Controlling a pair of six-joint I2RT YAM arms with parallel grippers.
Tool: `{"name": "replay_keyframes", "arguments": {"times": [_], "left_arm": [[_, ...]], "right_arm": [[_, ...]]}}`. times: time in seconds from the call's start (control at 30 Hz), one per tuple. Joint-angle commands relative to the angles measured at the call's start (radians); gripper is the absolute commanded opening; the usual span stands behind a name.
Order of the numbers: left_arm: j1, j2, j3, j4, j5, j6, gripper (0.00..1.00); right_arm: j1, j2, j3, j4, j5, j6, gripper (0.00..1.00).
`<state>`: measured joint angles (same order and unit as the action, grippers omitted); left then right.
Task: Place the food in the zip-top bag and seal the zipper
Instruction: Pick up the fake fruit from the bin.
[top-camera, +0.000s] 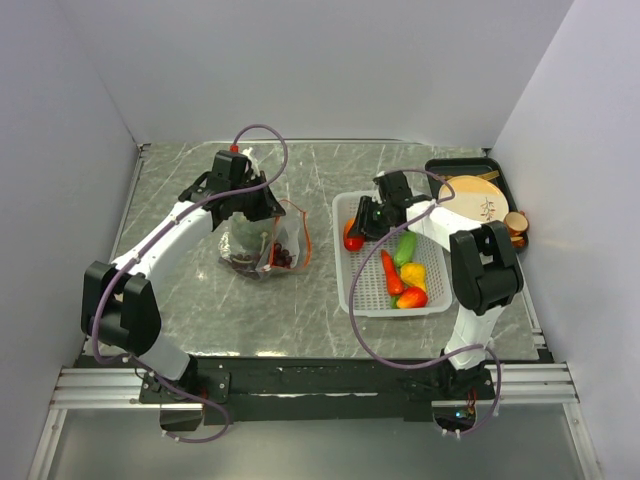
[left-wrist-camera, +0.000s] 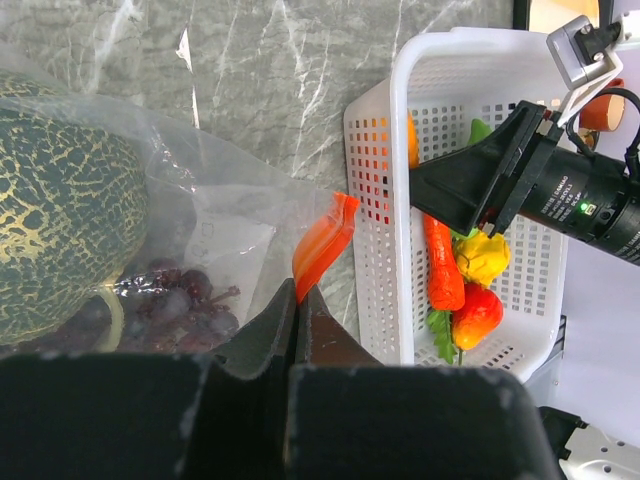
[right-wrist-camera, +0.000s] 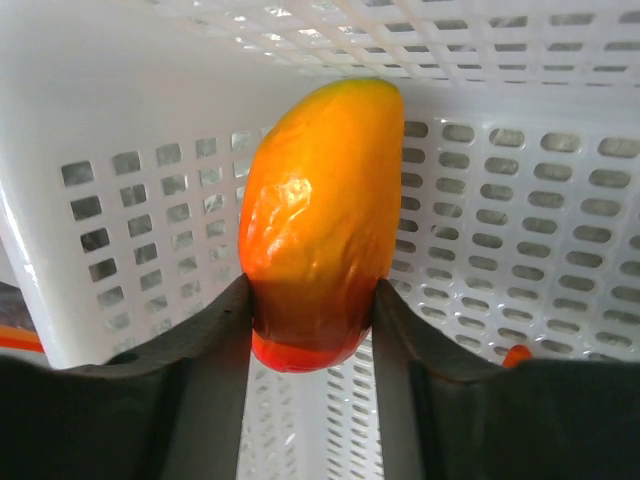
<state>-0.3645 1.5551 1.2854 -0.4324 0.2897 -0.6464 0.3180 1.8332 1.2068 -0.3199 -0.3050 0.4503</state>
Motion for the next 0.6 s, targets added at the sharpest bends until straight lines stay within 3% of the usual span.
{"name": "replay_keyframes", "arguments": {"times": [0.0,0.23,0.57], "left_arm": [[-0.004,-0.004,0.042,0.006,-0.017,0.019,0.01],[-0.004,-0.012,0.031,0.014,-0.017,0.016,0.01],[-0.004,-0.024,0.023,0.021,-0.02,0.005,0.01]], "right_arm": [[-0.003,-0.083,-0.023,0.056,-0.013,-0.004,0.33],[-0.002,-0.219,-0.085,0.084,0.001,-0.007,0.32],[0.042,-0.385,-0.119,0.136,-0.243,-0.011,0.3]]}}
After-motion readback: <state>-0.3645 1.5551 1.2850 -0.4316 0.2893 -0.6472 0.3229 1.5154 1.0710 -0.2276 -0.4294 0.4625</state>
